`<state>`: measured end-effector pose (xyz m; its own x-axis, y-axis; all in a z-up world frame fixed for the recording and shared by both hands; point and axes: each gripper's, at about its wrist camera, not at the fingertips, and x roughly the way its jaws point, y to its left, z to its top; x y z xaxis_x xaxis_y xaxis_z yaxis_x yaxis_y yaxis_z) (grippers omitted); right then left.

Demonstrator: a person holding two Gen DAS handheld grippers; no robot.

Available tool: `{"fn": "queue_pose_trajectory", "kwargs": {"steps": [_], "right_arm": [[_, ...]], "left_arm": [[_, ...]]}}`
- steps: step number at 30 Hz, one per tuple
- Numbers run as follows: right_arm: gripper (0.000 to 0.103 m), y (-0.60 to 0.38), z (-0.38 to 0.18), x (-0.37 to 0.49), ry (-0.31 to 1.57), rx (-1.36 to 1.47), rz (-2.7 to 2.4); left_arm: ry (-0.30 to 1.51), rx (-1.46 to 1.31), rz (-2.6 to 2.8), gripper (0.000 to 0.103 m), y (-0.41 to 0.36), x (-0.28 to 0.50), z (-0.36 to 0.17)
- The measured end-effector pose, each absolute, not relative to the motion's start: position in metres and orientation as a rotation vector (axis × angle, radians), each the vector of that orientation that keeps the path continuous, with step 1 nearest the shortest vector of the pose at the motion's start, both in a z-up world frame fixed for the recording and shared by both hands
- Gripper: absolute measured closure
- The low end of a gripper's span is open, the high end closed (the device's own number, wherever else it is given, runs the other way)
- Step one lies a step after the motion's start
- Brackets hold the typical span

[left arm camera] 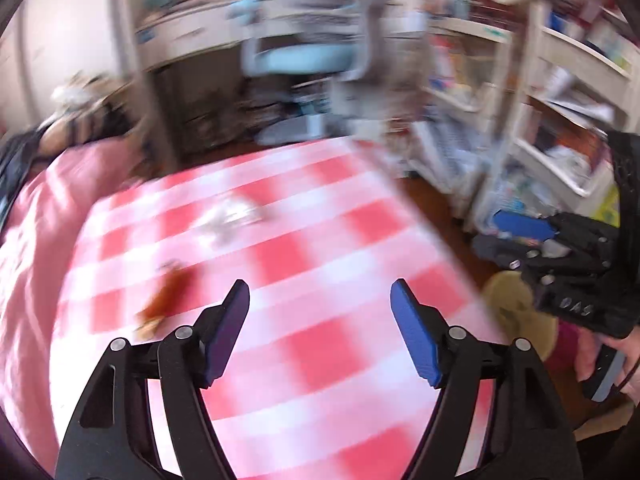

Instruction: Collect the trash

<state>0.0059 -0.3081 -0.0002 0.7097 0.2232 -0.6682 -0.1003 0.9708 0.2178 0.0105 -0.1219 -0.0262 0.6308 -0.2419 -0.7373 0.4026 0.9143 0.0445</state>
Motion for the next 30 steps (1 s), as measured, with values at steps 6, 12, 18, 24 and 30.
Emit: {"fn": "queue_pose_trajectory", "kwargs": {"steps": [6,12,18,24,30], "right_arm": [[0.049,-0.237,0.002,0.084,0.791,0.098,0.327],[0.049,-0.185,-0.020,0.153,0.869,0.117,0.349],[0.049,-0.164,-0.031,0.188,0.910,0.137,0.335],[0.059,-0.152,-0.045,0.199,0.945,0.051,0.297],[0.096,-0.164,-0.043,0.188,0.933,0.047,0.289]], "left_arm": [[0.849,0.212,-0.232,0.033,-0.036,0.060,-0.036],[0.886,0.196,-0.255,0.033,-0.010,0.093,-0.053],[0.927,0.260,-0.270,0.033,-0.021,0.105,-0.073],[0.970,0.229,-0.246,0.040,-0.017,0.116,-0.087],[1.007,0.224,-0.289,0.081,-0.023,0.115,-0.101]]}}
